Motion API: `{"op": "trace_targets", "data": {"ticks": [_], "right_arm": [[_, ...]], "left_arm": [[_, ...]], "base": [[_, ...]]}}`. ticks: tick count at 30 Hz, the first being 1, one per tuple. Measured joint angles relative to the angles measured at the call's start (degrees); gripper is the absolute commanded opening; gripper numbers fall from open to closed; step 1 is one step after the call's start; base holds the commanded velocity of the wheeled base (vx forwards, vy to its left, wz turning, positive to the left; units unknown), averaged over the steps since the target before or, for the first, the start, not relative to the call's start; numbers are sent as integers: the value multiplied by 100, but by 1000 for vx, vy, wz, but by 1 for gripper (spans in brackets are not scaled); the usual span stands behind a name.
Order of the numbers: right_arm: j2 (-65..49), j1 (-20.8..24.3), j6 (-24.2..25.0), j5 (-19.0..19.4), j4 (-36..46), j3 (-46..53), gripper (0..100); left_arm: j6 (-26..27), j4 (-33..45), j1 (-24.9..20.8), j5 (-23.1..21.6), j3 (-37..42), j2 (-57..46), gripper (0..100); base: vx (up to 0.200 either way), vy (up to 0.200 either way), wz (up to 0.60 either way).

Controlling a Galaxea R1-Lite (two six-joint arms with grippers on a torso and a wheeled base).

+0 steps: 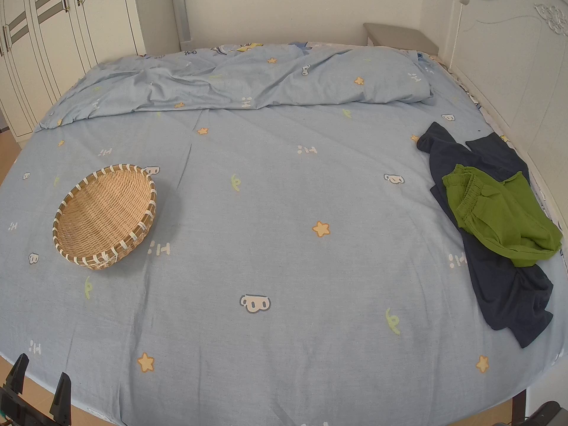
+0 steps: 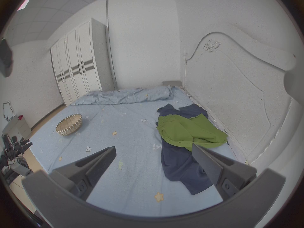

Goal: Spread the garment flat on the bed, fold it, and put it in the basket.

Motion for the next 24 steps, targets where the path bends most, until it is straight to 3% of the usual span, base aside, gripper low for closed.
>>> {"op": "trace_targets", "data": {"ticks": [12, 24], "right_arm": [[3357, -80, -90, -473, 9, -1981, 100], [6682, 2, 226, -1424, -24, -4484, 100]], "left_arm": [[2, 0, 0, 0, 0, 0, 100], [2, 0, 0, 0, 0, 0, 100]], "base": [[0, 0, 0], [0, 0, 0]]}}
